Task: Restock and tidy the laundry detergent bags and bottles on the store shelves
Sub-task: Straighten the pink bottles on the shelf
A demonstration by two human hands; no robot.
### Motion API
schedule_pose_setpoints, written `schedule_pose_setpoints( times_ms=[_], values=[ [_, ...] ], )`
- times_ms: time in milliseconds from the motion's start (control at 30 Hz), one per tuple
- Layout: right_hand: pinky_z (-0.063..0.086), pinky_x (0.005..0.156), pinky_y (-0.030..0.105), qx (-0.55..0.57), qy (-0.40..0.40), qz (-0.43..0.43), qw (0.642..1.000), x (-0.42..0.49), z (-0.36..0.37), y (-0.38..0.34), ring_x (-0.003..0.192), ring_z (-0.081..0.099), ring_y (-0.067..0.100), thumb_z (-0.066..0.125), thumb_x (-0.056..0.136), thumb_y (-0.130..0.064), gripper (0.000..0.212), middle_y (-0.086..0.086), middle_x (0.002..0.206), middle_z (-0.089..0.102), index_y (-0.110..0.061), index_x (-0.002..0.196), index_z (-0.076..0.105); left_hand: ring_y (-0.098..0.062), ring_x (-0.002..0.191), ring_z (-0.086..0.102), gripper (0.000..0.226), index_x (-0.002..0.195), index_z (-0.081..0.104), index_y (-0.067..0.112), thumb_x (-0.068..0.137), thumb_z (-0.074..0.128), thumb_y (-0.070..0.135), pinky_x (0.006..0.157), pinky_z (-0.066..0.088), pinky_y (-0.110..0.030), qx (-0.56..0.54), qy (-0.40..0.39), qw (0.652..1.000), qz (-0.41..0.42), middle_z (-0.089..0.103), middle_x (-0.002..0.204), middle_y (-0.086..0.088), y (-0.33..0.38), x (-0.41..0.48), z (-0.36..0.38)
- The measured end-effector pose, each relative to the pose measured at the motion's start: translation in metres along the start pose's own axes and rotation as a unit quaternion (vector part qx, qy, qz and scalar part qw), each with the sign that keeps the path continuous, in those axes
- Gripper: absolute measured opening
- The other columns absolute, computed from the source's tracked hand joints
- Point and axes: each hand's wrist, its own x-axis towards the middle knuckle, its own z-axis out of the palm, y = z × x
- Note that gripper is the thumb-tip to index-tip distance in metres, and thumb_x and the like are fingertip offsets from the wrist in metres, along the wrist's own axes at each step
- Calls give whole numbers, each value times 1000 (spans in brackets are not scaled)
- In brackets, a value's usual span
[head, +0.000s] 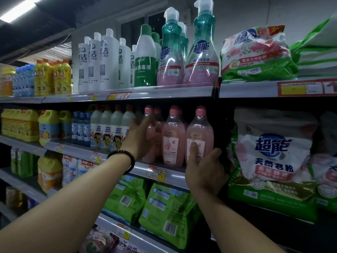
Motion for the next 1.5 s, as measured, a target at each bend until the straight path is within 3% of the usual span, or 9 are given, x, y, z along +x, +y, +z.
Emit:
schedule_pose_setpoints(
  times_ms=[167,367,567,800,967,1133,1300,1400,1500],
  values=[
    [48,83,44,10,4,-5,1000,0,1,0,91,70,33,37,96,-77,61,9,101,72,-18,111,40,-28,111,62,60,127,43,41,89,74,6,84,57,-40,-147,7,989,-15,55,134,-7,-12,-1,5],
    [47,82,44,9,5,-3,1000,0,0,0,93,70,34,39,96,-76,61,10,102,73,-17,111,41,-32,107,70,75,140,25,43,98,54,-12,74,65,-45,-397,-67,907,-128,62,129,-15,-32,5,-1],
    [51,82,44,23,16,-9,1000,-1,2,1,89,70,33,37,95,-78,53,9,98,73,-25,100,28,-43,115,69,52,127,63,39,103,47,-5,87,62,-58,-530,-103,815,-209,67,129,-20,-41,11,6],
    [50,81,43,15,26,-13,999,0,4,1,89,70,32,36,95,-79,52,7,97,72,-28,98,25,-52,122,63,70,136,62,45,91,44,-5,98,53,-71,-482,-84,853,-179,67,131,-23,-53,14,24],
    [46,79,42,4,14,-5,1000,0,1,2,91,70,33,38,95,-77,58,10,100,72,-20,106,38,-39,106,70,73,132,64,49,89,43,-5,91,60,-60,-443,-50,879,-168,72,122,-21,-48,9,26],
    [52,87,46,40,-30,3,999,1,-3,0,93,70,32,35,93,-81,54,7,103,71,-28,100,28,-31,109,70,37,134,61,19,100,52,6,97,58,-49,-260,-2,956,-137,71,117,-2,-44,0,24],
    [51,89,42,175,-182,82,964,15,-31,4,90,65,25,59,91,-72,57,-2,105,65,-21,112,44,-25,104,69,44,127,55,39,83,58,34,88,63,-48,-112,-81,981,-135,69,117,2,-61,-30,23],
    [51,80,35,170,-147,64,972,9,-55,17,98,66,24,72,87,-60,59,3,115,66,-19,123,51,-29,126,53,44,133,55,28,91,66,28,109,50,-51,-75,-112,981,-137,57,134,-3,-11,-84,-10],
    [58,78,40,132,-151,52,978,-26,-81,31,92,65,21,72,91,-49,37,-3,109,63,-30,112,48,-32,125,53,40,129,57,26,90,66,25,108,49,-51,-78,-139,980,-122,55,134,-8,7,-125,-16]
  ],
)
